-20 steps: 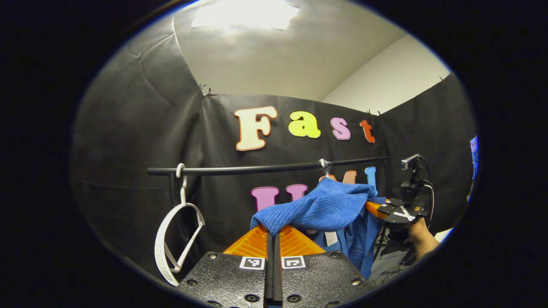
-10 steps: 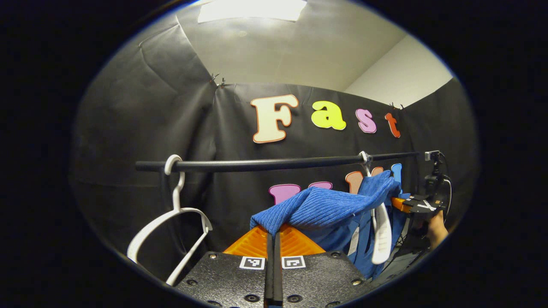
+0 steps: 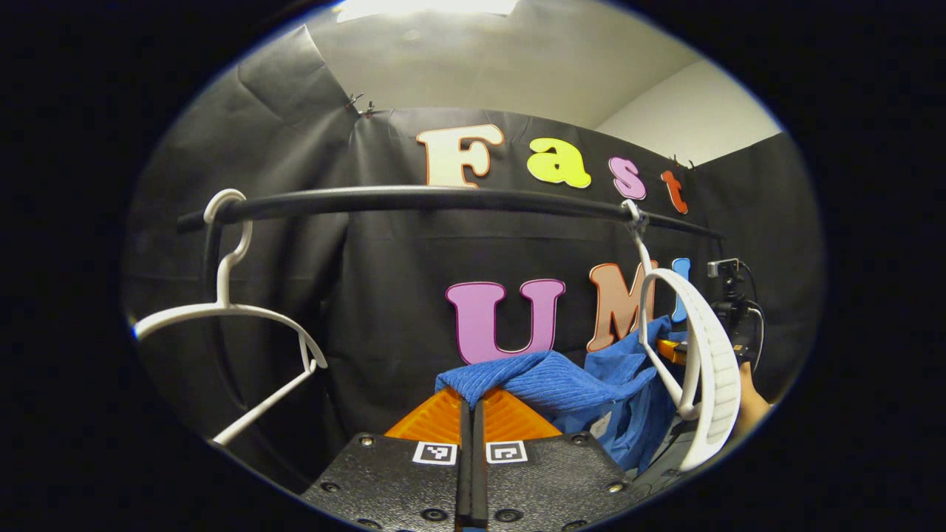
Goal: Grasp the clothes on the hanger with both hands and then place them into the laundry hamper below.
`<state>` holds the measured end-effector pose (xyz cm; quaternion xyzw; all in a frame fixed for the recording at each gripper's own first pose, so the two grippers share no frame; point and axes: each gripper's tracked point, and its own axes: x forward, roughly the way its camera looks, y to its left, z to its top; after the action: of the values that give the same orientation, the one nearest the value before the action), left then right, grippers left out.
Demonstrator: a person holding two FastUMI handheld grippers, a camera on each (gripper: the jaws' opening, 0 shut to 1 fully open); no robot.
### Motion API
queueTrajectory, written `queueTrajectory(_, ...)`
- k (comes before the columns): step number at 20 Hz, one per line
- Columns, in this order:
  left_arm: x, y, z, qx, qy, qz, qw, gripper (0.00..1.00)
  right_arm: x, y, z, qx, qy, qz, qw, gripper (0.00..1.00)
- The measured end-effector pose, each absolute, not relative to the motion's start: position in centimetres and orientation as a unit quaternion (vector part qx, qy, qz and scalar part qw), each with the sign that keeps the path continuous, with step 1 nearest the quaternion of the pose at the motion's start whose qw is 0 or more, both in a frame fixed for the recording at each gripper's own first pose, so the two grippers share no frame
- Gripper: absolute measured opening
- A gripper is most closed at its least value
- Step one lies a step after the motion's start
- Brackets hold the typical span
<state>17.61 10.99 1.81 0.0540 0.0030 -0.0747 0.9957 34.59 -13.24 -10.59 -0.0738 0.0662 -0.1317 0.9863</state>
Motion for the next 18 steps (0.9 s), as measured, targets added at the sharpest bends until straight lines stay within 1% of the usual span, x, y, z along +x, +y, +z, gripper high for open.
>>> queueTrajectory(4,16.4,11.5,-0.5,0.041,0.016,-0.071,0.997,0.0,32.1,-9.6,-12.6,-0.06,0.078,-0.107,0.989,0.01)
queueTrajectory(7,14.4,11.9,-0.9,0.042,0.005,-0.059,0.997,0.0,29.7,-7.5,-12.9,-0.053,0.075,-0.11,0.99,0.01)
queueTrajectory(9,13.2,11.8,-0.9,0.047,-0.004,-0.055,0.997,0.0,28.0,-5.0,-13.0,-0.022,0.077,-0.096,0.992,0.01)
queueTrajectory(13,10.9,11.5,-1.0,0.037,-0.017,-0.054,0.998,0.0,24.0,-1.3,-12.7,0.012,0.071,-0.087,0.994,0.02)
queueTrajectory(18,8.1,10.3,-1.4,0.019,-0.023,-0.057,0.998,0.0,18.0,2.1,-10.6,0.031,0.047,-0.07,0.996,0.01)
